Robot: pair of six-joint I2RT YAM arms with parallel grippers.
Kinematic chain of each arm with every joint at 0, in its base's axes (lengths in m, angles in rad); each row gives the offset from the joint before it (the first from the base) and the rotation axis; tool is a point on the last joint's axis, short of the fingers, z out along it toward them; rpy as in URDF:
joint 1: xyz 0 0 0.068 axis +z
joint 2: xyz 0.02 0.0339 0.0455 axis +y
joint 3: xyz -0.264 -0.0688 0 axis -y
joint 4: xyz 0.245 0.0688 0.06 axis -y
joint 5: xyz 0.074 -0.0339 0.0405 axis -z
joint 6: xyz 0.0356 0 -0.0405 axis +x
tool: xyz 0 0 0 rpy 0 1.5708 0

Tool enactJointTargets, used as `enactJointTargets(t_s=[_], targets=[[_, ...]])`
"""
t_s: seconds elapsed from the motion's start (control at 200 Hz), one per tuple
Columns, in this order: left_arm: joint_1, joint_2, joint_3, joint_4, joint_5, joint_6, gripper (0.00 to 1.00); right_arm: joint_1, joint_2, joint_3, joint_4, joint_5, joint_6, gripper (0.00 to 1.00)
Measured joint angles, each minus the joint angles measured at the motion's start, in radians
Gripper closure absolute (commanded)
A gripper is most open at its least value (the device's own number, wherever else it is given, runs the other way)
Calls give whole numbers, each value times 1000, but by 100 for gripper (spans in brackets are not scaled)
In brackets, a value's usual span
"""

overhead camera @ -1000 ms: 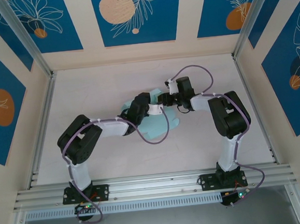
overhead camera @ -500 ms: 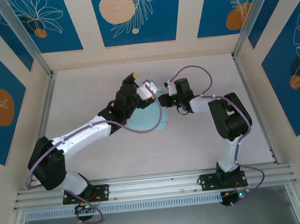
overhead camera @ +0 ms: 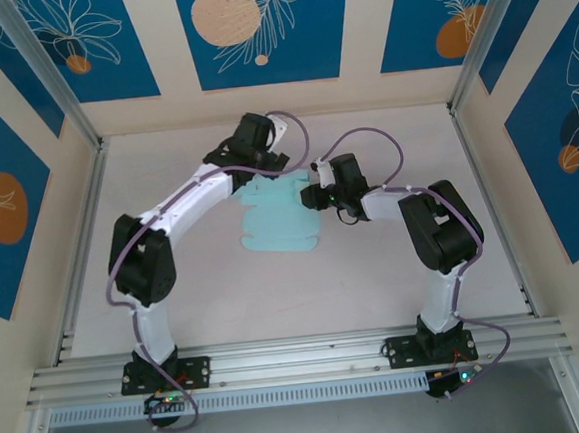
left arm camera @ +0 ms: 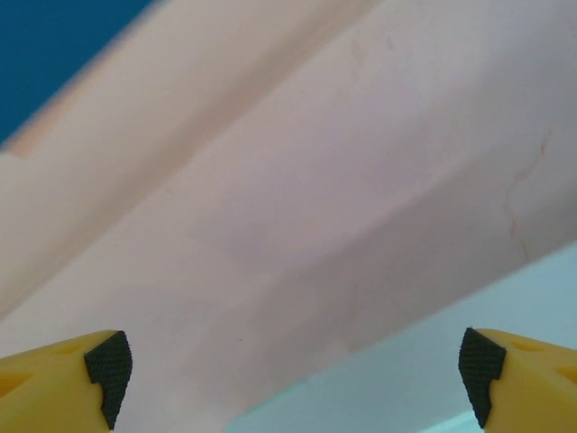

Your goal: Fold the paper box

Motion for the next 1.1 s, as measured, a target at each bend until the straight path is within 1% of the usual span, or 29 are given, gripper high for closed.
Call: enactJointTargets(t_s=[0.1, 0.305, 0.39, 0.565, 0.635, 0.785, 0.835, 0.905, 0.96, 1.1], targets=[[-2, 45, 0, -37, 9, 8, 11, 1, 0, 0, 0, 3, 0, 63], [-2, 85, 17, -35, 2, 31, 16, 2, 0, 0, 0, 4, -1, 63], [-2, 105, 37, -33, 0, 33, 23, 1, 0, 0, 0, 5, -3, 63], [-2, 111, 45, -33, 1, 33, 24, 2, 0, 0, -1, 8, -3, 63], [-2, 116, 50, -33, 1, 33, 26, 1, 0, 0, -1, 8, -3, 63], [-2, 120, 51, -35, 5, 32, 27, 2, 0, 0, -2, 20, -2, 63], [-2, 120, 51, -35, 5, 31, 27, 3, 0, 0, -2, 26, -2, 68], [-2, 118, 45, -33, 9, 30, 27, 8, 0, 1, -5, 37, -3, 69], [-2, 112, 35, -32, 12, 30, 27, 13, 0, 2, -9, 47, -5, 74], [-2, 102, 27, -33, 12, 31, 28, 29, 0, 16, -24, 76, -6, 74]])
